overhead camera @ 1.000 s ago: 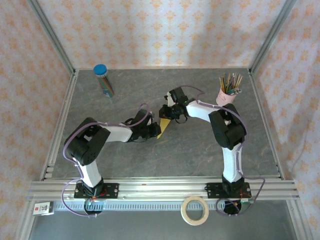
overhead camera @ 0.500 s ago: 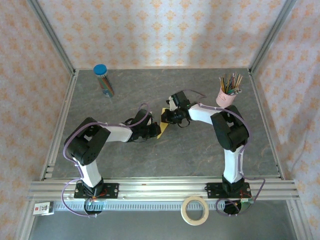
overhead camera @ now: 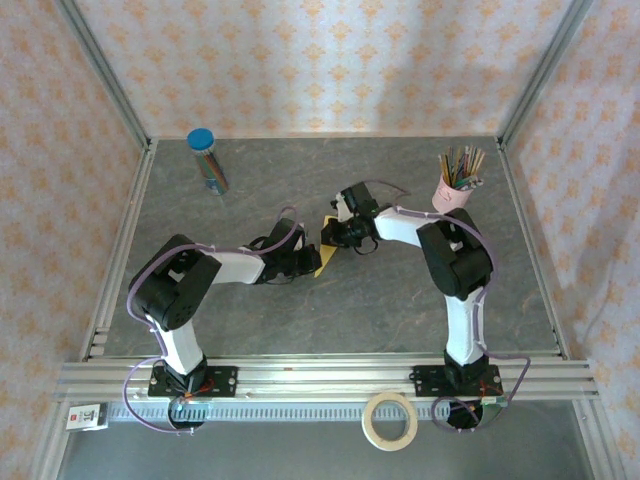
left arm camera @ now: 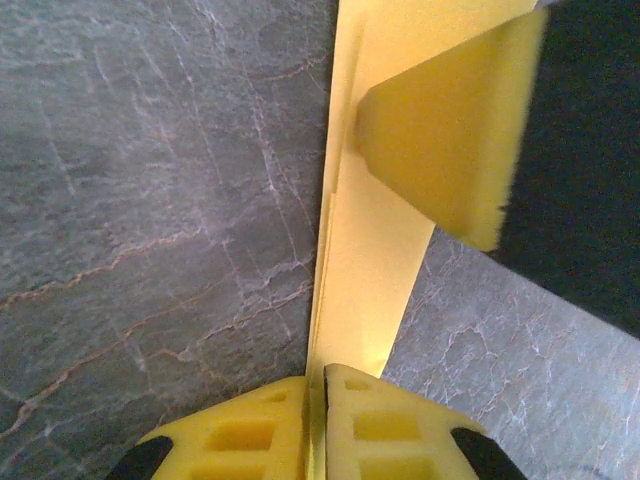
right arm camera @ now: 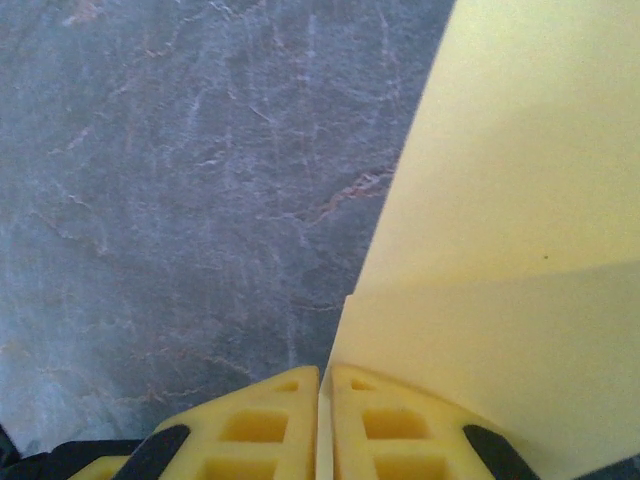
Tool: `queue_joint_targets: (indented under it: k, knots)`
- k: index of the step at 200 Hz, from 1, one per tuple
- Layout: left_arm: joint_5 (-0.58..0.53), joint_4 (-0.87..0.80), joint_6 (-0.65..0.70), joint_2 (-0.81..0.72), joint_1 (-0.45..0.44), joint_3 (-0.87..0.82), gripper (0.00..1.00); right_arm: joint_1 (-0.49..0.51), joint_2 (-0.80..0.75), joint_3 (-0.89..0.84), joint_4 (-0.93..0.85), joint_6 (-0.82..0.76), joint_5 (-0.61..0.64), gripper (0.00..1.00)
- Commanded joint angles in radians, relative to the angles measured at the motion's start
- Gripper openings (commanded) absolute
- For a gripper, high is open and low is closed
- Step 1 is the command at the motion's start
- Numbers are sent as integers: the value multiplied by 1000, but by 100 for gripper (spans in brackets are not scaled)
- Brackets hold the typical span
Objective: Fold a paper plane with a square sheet of paper (pick it up from the middle)
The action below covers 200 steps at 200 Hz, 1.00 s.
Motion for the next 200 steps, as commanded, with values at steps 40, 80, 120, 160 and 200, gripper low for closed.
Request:
queue_joint_targets:
  k: [40,80,120,160,200]
  knots:
    - [-12,-29,3,76,-13,-32,10,-1,47,7,-17,-10,45,10]
    - [-40,-55,5,13,-13,-25,10,4,70,-5,-53,-18,103,9]
    - [-136,-117,6,-123,-13,-2,16,4,71,-9,-61,-21,118,8]
    - [-65,30,-7,-161,-13,-31,17,4,71,-9,-51,-17,103,7]
    - [24,130,-35,-79,-15,-21,7,4,73,-7,-47,-14,88,5]
